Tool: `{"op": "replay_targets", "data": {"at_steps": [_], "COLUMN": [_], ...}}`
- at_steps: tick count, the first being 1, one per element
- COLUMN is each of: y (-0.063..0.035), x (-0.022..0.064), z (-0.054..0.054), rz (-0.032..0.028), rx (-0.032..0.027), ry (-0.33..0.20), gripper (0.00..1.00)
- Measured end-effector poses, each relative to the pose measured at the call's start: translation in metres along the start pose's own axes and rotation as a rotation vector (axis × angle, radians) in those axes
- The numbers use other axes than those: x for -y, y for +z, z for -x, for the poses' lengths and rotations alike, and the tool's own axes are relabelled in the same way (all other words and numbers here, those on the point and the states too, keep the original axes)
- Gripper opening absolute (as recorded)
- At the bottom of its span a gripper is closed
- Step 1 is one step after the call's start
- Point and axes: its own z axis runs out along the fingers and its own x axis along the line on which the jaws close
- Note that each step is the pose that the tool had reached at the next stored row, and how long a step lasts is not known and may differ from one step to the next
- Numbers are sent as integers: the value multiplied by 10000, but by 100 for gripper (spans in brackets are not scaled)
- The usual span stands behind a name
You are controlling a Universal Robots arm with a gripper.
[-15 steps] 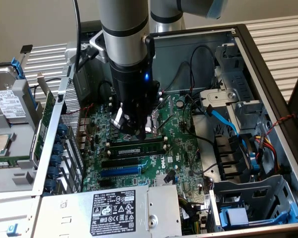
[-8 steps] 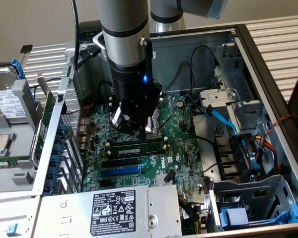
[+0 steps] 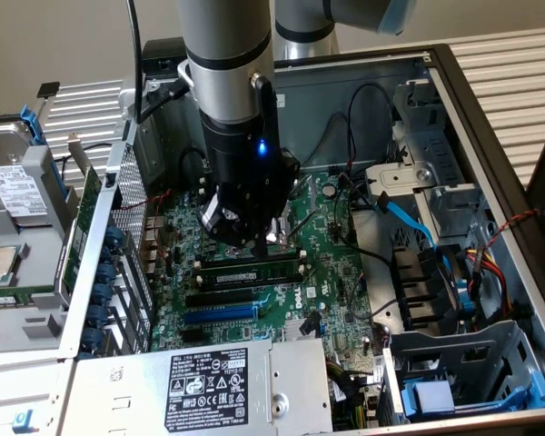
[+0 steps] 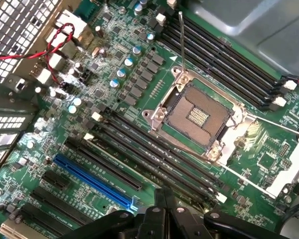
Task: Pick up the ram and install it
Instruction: 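Press down the ram until it locks into place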
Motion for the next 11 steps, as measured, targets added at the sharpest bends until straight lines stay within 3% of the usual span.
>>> {"op": "replay_targets", "data": {"at_steps": [11], "y": [20], "x": [0], "z": [-1], "rz": [-98], "rx": [11], "ry": [1711], "gripper": [11]}}
